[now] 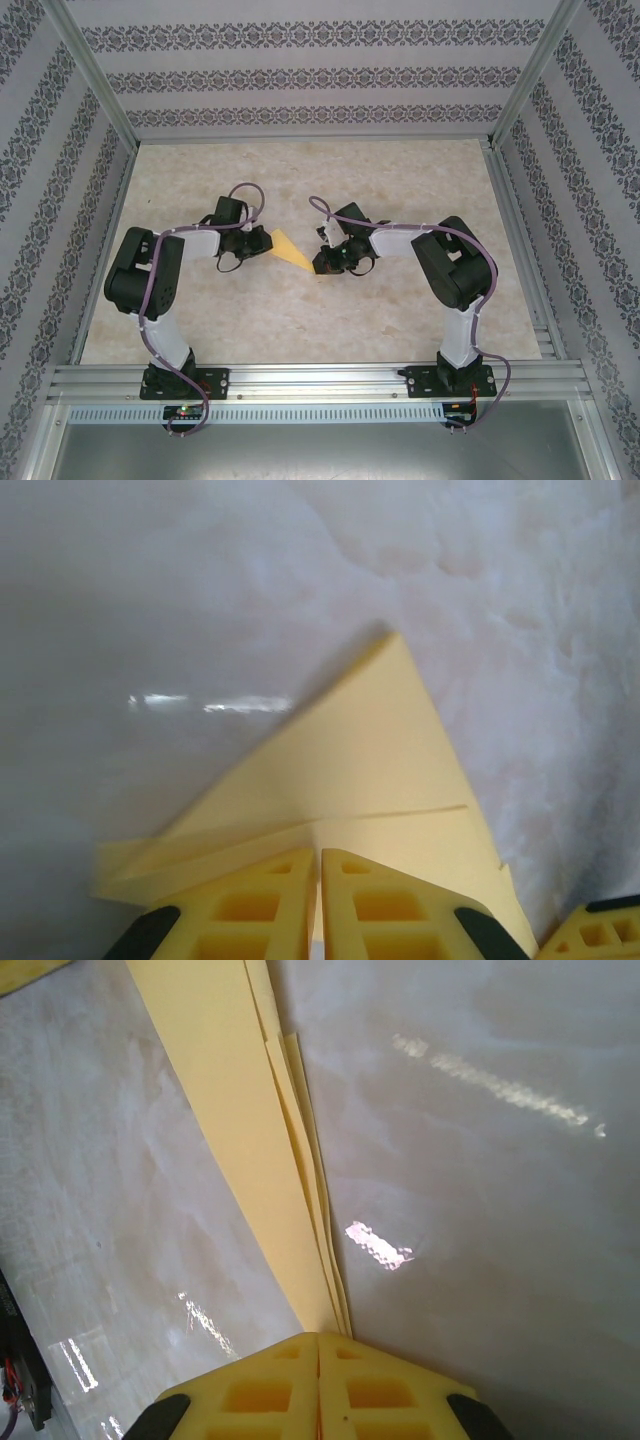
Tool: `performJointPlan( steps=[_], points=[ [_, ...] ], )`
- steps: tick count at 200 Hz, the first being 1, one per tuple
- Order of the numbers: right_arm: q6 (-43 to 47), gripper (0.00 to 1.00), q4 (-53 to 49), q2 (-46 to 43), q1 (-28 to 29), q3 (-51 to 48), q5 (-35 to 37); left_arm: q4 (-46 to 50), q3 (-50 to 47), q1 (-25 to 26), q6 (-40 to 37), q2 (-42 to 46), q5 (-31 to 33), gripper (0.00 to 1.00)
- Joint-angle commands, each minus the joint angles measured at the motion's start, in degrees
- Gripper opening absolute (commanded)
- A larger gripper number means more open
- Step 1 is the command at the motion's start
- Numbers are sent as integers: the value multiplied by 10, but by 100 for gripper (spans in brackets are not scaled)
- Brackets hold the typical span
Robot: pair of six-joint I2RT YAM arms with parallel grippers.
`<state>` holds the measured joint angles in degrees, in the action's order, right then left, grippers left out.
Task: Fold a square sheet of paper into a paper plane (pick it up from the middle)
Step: Fold the wing for the fifth time at the center of the table.
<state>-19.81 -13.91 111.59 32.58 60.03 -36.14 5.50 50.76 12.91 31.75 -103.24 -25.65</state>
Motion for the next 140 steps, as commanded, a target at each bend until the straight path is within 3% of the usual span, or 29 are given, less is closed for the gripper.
performJointPlan(
  steps=[1, 29, 70, 140],
  points=[
    [13, 8, -83, 24, -12, -36, 77, 12, -2, -44, -6, -18, 63, 12],
    [10, 8, -80, 23, -11, -36, 73, 11, -3, -76, 7, -11, 61, 13],
    [7, 8, -75, 21, -9, -36, 68, -21, -15, -76, 42, 62, -10, 19],
    [4, 8, -76, 20, -9, -36, 67, -63, -95, 45, 86, 201, 9, 19]
  ],
)
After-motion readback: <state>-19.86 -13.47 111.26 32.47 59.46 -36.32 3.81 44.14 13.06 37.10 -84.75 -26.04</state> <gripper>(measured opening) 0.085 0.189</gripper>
